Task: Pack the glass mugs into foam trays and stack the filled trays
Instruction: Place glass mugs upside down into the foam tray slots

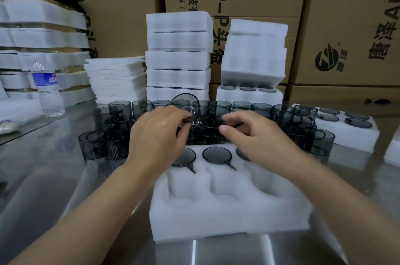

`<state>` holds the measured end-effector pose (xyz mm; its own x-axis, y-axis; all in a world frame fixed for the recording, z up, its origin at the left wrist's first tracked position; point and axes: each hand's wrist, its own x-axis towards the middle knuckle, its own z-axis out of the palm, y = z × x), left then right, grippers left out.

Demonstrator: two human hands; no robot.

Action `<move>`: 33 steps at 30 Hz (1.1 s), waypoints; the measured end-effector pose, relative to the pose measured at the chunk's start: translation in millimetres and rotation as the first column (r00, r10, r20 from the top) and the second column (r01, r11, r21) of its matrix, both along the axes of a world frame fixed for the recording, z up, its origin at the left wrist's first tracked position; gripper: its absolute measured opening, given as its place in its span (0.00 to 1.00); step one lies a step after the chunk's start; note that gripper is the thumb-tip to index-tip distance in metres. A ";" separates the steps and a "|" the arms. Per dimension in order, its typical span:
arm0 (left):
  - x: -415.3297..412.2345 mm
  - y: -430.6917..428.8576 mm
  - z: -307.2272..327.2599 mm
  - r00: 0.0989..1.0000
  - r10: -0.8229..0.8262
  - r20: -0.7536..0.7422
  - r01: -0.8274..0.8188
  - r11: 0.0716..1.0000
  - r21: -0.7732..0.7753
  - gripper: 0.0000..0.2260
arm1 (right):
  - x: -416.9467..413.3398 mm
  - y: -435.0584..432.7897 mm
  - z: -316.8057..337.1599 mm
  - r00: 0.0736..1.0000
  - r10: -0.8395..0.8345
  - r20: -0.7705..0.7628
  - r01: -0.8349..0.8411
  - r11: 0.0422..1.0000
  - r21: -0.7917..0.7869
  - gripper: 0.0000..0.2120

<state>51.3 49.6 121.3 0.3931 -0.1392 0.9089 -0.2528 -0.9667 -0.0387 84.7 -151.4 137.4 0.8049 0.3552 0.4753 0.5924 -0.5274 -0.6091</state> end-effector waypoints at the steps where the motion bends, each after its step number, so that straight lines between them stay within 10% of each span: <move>1: 0.6 -1.2 -1.1 1.000 -0.019 0.008 0.018 1.000 0.019 0.05 | -6.6 9.5 -1.4 0.993 0.065 -0.094 -0.055 0.993 0.106 0.20; 9: 3.6 -4.8 -6.0 0.988 -0.153 0.001 0.151 0.978 0.144 0.03 | -14.6 32.4 -15.4 0.816 0.335 -0.471 0.032 0.788 0.615 0.26; 20: 4.5 -5.0 -9.9 0.955 -0.281 -0.098 0.286 0.957 0.042 0.07 | -12.9 32.5 -15.7 0.809 0.328 -0.488 0.048 0.791 0.611 0.22; 28: 5.7 -0.4 -13.7 0.928 -0.338 -0.159 0.304 0.931 -0.202 0.35 | -7.1 34.7 -20.0 0.826 0.309 -0.471 0.030 0.811 0.585 0.21; 33: 9.7 1.0 -16.8 0.903 -0.369 -0.220 0.306 0.912 -0.272 0.36 | -8.2 34.0 -21.3 0.839 0.312 -0.446 -0.006 0.824 0.566 0.19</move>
<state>61.0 50.6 104.5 0.5855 -0.1100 0.8032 -0.5360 -0.7958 0.2818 76.5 -117.3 116.1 0.9318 0.3196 0.1720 0.1688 0.0378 -0.9849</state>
